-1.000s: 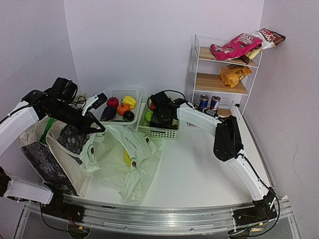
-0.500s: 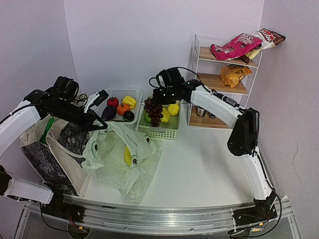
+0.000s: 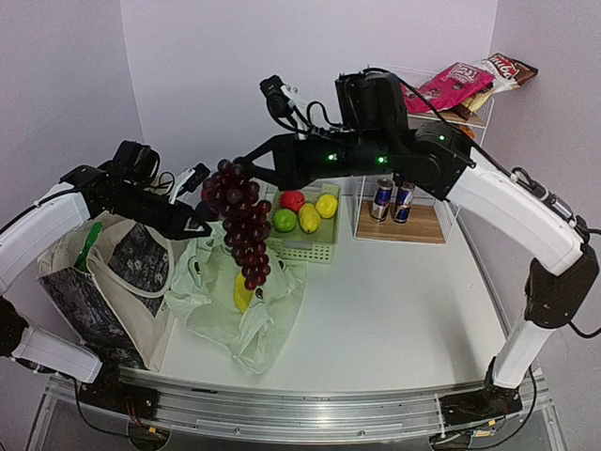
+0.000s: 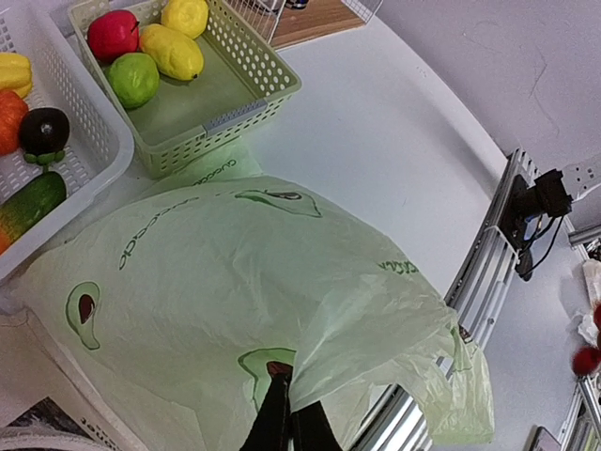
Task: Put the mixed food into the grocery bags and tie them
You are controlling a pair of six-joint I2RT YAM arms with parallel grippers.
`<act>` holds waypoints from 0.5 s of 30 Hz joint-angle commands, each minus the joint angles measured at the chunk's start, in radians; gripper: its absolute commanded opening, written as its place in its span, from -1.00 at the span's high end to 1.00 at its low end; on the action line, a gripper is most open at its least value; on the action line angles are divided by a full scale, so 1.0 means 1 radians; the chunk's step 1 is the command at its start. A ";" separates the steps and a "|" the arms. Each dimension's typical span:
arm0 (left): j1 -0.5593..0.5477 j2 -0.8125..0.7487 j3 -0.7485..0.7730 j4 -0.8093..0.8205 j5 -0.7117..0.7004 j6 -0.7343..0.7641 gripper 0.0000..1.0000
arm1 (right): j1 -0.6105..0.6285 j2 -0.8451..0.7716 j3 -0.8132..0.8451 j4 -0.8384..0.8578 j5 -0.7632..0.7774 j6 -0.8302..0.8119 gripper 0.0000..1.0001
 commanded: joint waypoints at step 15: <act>0.002 0.039 0.141 0.004 0.133 0.015 1.00 | 0.077 0.091 -0.345 0.532 0.007 0.142 1.00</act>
